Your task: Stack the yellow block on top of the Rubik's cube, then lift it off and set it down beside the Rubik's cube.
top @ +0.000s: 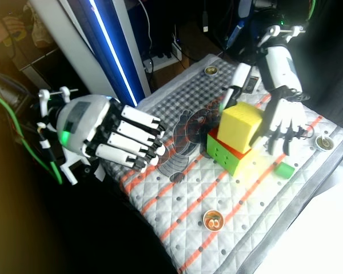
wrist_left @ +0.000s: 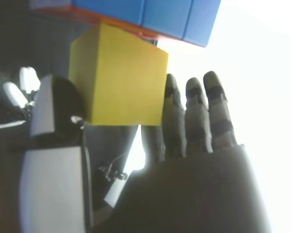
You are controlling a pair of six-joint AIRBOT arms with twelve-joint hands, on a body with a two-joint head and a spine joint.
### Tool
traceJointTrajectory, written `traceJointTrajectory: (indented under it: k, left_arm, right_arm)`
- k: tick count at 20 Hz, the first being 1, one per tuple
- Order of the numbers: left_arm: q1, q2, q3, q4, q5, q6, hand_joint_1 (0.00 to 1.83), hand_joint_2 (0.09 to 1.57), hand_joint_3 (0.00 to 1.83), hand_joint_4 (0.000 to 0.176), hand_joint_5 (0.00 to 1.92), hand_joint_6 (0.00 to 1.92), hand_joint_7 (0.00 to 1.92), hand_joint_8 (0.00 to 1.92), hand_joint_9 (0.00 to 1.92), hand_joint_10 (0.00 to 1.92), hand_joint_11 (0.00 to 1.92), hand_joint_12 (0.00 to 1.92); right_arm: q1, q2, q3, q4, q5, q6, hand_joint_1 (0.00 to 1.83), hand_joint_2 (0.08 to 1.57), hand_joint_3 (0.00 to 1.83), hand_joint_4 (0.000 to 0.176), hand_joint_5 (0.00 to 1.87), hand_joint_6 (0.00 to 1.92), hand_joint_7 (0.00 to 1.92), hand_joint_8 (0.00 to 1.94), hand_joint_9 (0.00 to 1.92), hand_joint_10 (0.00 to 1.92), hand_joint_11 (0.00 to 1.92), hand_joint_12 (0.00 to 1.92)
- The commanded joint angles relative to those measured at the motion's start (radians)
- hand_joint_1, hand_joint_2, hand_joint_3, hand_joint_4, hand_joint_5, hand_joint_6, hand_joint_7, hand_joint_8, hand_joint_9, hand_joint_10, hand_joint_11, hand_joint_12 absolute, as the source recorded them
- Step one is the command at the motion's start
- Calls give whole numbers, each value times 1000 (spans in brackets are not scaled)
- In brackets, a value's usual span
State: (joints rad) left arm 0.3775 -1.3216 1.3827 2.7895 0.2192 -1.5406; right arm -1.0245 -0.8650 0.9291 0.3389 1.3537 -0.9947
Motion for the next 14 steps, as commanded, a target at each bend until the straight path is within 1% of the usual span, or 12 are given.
traceJointTrajectory:
  k: [1, 2, 4, 6, 7, 8, 9, 10, 11, 12, 13, 14]
  left_arm:
    - [-6, 0, 3, 5, 96, -4, 876, 937, 0, 40, 503, 103, 332, 0, 206, 56, 0, 921]
    - [-4, 0, 5, 4, 91, -4, 836, 909, 0, 77, 409, 32, 296, 0, 175, 42, 0, 845]
    - [0, 0, 7, 2, 85, -4, 860, 881, 0, 85, 380, 4, 270, 2, 165, 37, 0, 950]
    - [4, 0, 7, 2, 82, -4, 900, 890, 0, 68, 387, 2, 260, 0, 180, 40, 0, 971]
    - [4, 1, 7, 2, 81, -4, 888, 898, 3, 79, 375, 0, 261, 1, 183, 41, 0, 972]
    - [5, 2, 7, 2, 81, -4, 842, 909, 4, 114, 348, 0, 244, 0, 172, 35, 0, 1018]
    - [6, 3, 7, 2, 81, -4, 842, 909, 4, 114, 348, 0, 244, 0, 172, 35, 0, 1018]
    - [7, 3, 7, 2, 81, -4, 830, 910, 3, 128, 331, 1, 237, 1, 171, 37, 0, 1077]
    - [8, 4, 6, 1, 84, -4, 814, 907, 1, 155, 281, 0, 213, 0, 160, 35, 0, 1142]
    - [10, 9, 2, -2, 91, -4, 806, 902, 0, 172, 215, 0, 189, 0, 149, 33, 0, 1120]
    - [11, 16, -4, -7, 103, -4, 781, 897, 0, 175, 113, 0, 122, 0, 96, 11, 0, 1003]
    - [12, 21, -9, -10, 116, -4, 782, 914, 4, 176, 48, 42, 24, 0, 18, 1, 0, 644]
  right_arm:
    - [11, 1, 7, -10, 118, 3, 930, 1366, 0, 0, 562, 1604, 810, 915, 615, 1234, 277, 1820]
    - [11, 1, 8, -10, 118, 4, 925, 1366, 0, 0, 561, 1605, 774, 936, 607, 1286, 320, 1829]
    - [11, 1, 8, -11, 118, 5, 934, 1365, 0, 0, 563, 1601, 811, 911, 660, 1201, 365, 1743]
    - [11, 1, 9, -11, 118, 5, 954, 1343, 0, 0, 599, 1553, 849, 896, 633, 1178, 251, 1791]
    - [11, 1, 9, -11, 118, 5, 938, 1338, 0, 0, 607, 1545, 868, 893, 606, 1170, 185, 1794]
    - [11, 1, 9, -11, 118, 5, 923, 1343, 1, 0, 596, 1561, 862, 891, 624, 1226, 265, 1825]
    - [11, 1, 9, -11, 118, 5, 923, 1343, 1, 0, 596, 1561, 862, 891, 624, 1226, 265, 1825]
    - [11, 1, 9, -11, 118, 5, 924, 1343, 0, 0, 597, 1559, 860, 883, 630, 1201, 262, 1813]
    - [11, 1, 9, -11, 118, 5, 921, 1349, 1, 0, 586, 1573, 836, 882, 622, 1208, 281, 1815]
    - [11, 1, 9, -11, 118, 5, 914, 1349, 0, 0, 586, 1574, 830, 895, 607, 1219, 255, 1839]
    - [11, 1, 9, -11, 118, 6, 919, 1343, 0, 0, 596, 1559, 813, 904, 590, 1257, 254, 1859]
    - [11, 1, 9, -11, 118, 6, 921, 1342, 0, 0, 597, 1556, 807, 904, 596, 1267, 277, 1866]
